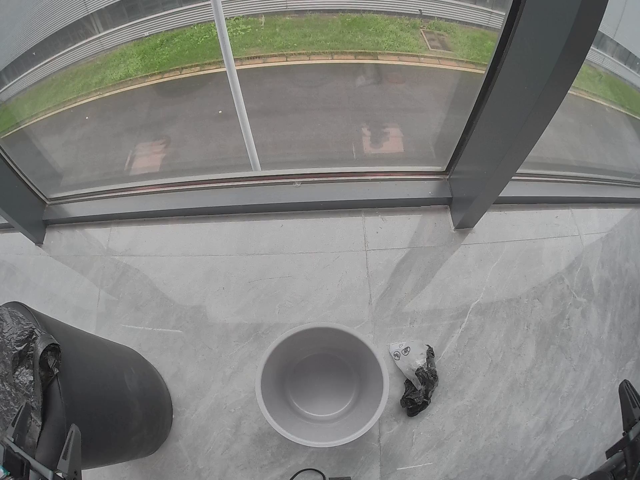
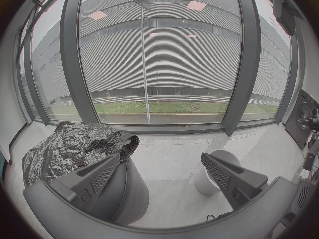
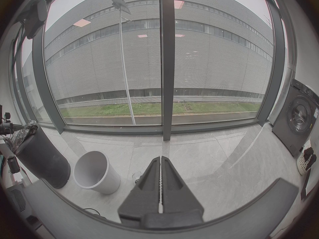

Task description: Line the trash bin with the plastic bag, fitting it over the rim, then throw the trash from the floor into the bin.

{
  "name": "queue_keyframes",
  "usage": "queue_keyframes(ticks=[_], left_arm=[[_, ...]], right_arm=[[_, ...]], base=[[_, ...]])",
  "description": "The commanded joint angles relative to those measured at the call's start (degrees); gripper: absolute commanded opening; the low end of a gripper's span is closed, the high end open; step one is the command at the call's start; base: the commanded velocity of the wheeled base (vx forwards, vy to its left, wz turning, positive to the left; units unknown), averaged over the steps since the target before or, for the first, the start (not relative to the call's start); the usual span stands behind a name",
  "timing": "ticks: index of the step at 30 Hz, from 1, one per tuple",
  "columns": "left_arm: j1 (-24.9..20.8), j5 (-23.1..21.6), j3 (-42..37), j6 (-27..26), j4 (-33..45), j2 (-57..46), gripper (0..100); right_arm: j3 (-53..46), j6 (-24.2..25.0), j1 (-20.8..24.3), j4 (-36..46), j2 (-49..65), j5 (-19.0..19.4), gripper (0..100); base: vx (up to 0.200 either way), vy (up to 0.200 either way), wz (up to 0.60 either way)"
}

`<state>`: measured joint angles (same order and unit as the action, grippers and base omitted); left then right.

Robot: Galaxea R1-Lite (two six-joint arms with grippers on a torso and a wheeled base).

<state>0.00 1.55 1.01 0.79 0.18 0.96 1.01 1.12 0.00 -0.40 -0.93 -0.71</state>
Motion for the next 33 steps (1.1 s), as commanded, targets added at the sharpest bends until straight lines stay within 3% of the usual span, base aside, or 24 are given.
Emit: queue_keyframes(ticks=[1, 11, 14, 15, 16, 18, 19, 22, 25, 26, 29, 30, 33], left_arm=[[0.00, 0.03, -1.01, 0.09, -0.01, -0.88, 100], [0.00, 0.12, -1.01, 0.09, -0.62, -0.96, 100], [-0.18, 0.30, 4.79, 2.37, -2.20, 1.06, 100], [-1.14, 0.65, 14.98, 6.33, -1.59, 5.72, 100], [-2.02, 0.56, 19.82, 6.33, 1.49, 9.06, 100], [-1.76, 0.12, 20.35, 3.69, 2.89, 9.58, 100], [-1.67, 0.12, 19.12, -1.67, 4.39, 8.70, 100], [-2.02, 0.21, 16.57, 0.35, 4.56, 7.21, 100], [-2.02, 0.12, 15.86, 0.61, 5.09, 7.12, 100], [-2.46, 0.12, 16.57, 0.53, 5.18, 8.35, 100], [-2.72, 0.21, 16.83, -0.09, 5.00, 11.43, 100], [-2.81, 0.21, 16.74, -1.06, 5.09, 12.92, 100], [-4.31, 0.56, 16.48, -3.34, 4.48, 18.46, 100]], right_arm=[[-1.01, 0.02, 0.00, -0.04, 0.93, 0.00, 0], [-1.01, -0.07, 0.00, -0.13, 0.93, -0.52, 0], [-1.01, 0.02, 0.00, -0.21, 0.93, -0.61, 0], [-1.01, 0.11, 0.00, -0.21, 0.93, -0.61, 0], [-1.01, 0.11, 0.00, -0.30, 0.93, -0.87, 0], [-1.01, 0.20, 0.00, -0.30, 0.93, -0.87, 0], [-1.01, 0.37, -0.09, -0.30, 0.93, -0.87, 0], [-0.48, 0.46, -0.09, -1.36, 0.93, -1.31, 0], [9.80, 5.65, 0.53, -6.45, -2.76, -3.42, 0], [17.09, 9.07, 0.44, -7.07, -10.50, -5.09, 0], [19.20, 4.06, 0.35, -7.60, -15.51, -3.60, 0], [19.29, 1.08, 0.79, -8.21, -18.32, -1.23, 0], [19.47, 1.25, 3.08, -13.13, -26.41, 1.41, 0]], base=[[0.000, 0.000, 0.00], [0.000, 0.000, 0.00], [0.000, 0.000, 0.00], [0.000, 0.000, 0.00], [0.000, 0.000, 0.00], [0.000, 0.000, 0.00], [0.000, 0.000, 0.00], [0.000, 0.000, 0.00], [0.000, 0.000, 0.00], [0.000, 0.000, 0.00], [0.000, 0.000, 0.00], [0.000, 0.000, 0.00], [0.000, 0.000, 0.00]])
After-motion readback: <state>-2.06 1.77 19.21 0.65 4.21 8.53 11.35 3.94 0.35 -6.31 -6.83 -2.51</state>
